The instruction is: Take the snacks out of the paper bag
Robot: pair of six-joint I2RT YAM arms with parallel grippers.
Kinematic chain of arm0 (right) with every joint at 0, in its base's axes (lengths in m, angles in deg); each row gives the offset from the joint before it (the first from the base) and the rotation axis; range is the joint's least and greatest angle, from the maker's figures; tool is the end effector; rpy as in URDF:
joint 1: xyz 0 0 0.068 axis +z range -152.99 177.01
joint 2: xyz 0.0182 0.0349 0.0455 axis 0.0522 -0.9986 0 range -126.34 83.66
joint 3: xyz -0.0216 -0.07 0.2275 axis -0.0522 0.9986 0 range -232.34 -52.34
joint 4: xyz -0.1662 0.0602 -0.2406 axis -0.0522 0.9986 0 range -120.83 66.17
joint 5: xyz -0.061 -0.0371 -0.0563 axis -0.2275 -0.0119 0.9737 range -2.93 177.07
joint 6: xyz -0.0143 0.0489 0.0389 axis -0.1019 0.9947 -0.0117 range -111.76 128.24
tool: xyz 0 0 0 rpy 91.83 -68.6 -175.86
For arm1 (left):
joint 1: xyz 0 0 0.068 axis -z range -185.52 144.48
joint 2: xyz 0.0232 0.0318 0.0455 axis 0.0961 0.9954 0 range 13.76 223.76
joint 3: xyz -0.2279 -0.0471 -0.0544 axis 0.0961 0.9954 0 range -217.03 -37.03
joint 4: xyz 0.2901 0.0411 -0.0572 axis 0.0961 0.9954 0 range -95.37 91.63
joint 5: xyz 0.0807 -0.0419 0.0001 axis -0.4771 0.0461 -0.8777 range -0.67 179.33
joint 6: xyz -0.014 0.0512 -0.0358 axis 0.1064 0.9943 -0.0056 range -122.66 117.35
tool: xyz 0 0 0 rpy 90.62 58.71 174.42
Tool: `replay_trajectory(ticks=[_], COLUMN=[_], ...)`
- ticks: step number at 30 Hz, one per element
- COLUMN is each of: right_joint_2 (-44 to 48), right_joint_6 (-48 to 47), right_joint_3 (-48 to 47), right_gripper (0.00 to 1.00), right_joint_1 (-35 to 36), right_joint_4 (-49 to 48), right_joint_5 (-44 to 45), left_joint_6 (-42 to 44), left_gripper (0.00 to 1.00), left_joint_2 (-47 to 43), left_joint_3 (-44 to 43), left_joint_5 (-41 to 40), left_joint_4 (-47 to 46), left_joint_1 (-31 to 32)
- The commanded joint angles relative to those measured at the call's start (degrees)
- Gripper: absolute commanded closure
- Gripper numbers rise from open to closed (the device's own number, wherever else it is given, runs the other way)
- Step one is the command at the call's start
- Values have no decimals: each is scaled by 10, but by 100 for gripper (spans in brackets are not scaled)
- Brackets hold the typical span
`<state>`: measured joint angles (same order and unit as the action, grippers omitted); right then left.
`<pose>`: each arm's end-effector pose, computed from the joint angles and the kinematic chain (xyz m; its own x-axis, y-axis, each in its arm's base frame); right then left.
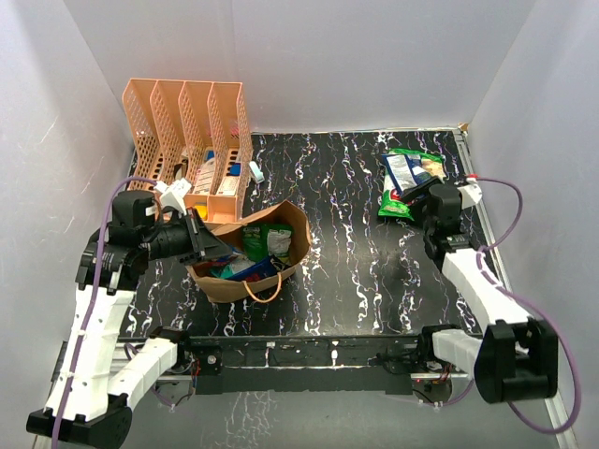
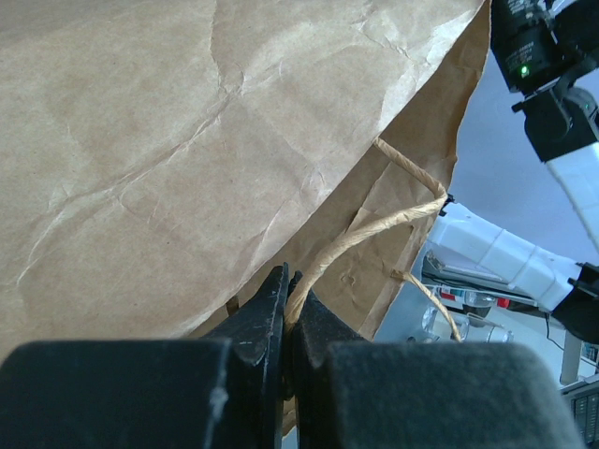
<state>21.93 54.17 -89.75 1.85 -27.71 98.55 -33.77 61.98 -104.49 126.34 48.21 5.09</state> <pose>0.3040 0.0159 0.1961 -0.2523 0.6853 -0.6832 0.3947 0.7175 0.5739 0.2009 -0.0681 0.3705 -0.8031 -0.2694 -0.5314 0.2576 0.6472 -0.7175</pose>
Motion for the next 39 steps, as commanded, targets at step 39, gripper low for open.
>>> replay_trajectory(ticks=[39], right_joint_2=[-69], right_joint_6=[-717], right_joint_3=[-325], right_gripper=[61], right_joint_1=[916], right_joint_4=[170], right_joint_5=[-15], left_joint_6=[-177], left_gripper=[100], left_joint_2=[-127], left_joint_3=[7], left_joint_5=[120], left_joint_4=[-210], left_joint_1=[0])
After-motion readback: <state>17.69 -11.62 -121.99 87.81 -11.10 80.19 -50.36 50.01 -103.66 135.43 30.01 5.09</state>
